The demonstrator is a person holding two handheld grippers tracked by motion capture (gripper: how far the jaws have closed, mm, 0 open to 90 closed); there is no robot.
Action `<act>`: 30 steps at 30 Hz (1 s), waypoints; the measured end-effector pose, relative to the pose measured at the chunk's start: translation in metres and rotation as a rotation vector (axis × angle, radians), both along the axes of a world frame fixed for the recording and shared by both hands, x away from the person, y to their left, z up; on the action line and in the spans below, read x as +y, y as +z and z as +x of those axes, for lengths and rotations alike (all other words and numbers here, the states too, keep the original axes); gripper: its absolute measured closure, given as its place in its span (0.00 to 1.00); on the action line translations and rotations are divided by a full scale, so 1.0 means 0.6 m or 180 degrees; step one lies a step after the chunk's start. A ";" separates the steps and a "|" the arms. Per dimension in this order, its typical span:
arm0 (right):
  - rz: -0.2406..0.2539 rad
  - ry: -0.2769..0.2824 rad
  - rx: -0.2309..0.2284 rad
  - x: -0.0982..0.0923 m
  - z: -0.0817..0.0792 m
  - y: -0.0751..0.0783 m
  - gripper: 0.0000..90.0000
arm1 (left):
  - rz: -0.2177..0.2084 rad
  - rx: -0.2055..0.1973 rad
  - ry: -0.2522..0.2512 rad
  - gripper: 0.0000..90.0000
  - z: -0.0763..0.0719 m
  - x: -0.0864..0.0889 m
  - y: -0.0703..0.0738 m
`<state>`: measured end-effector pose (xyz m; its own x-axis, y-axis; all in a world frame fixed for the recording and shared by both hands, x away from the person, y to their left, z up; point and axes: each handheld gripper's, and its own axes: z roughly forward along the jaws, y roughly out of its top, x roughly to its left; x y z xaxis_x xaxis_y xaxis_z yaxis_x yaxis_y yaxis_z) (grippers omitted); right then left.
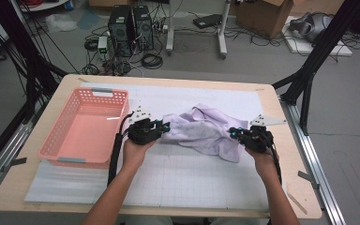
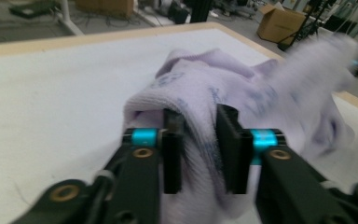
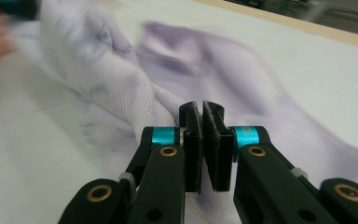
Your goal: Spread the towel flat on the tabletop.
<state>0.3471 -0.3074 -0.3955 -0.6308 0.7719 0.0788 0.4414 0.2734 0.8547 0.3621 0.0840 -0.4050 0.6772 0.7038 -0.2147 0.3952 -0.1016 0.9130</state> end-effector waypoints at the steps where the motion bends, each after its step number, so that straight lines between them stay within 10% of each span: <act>1: 0.0000 0.0000 0.0000 0.000 0.000 0.000 0.96 | -0.0001 0.0045 -0.0010 0.76 0.001 -0.003 -0.003; 4: -0.0163 -0.0458 0.0129 -0.029 0.014 -0.013 0.96 | 0.0054 0.0127 -0.0037 0.50 0.002 -0.008 -0.008; 12: -0.0395 -0.1052 0.0204 -0.059 0.021 -0.021 0.96 | 0.0079 -0.0001 -0.0140 0.46 -0.027 0.010 -0.024; 15: -0.0334 -0.1055 0.0237 -0.061 0.018 -0.024 0.87 | 0.0179 0.0196 -0.0445 0.46 -0.032 0.005 -0.035; 19: -0.0305 -0.0911 0.0102 -0.056 -0.009 -0.020 0.69 | 0.0461 0.0157 -0.0651 0.42 -0.038 -0.029 -0.045; 25: -0.0246 -0.0532 -0.0037 -0.053 -0.075 -0.023 0.56 | 0.0856 0.0235 -0.0690 0.35 -0.034 -0.061 -0.070; 30: -0.0657 -0.0063 0.0118 -0.010 -0.092 -0.068 0.54 | 0.1026 0.0158 -0.0618 0.44 -0.031 -0.092 -0.075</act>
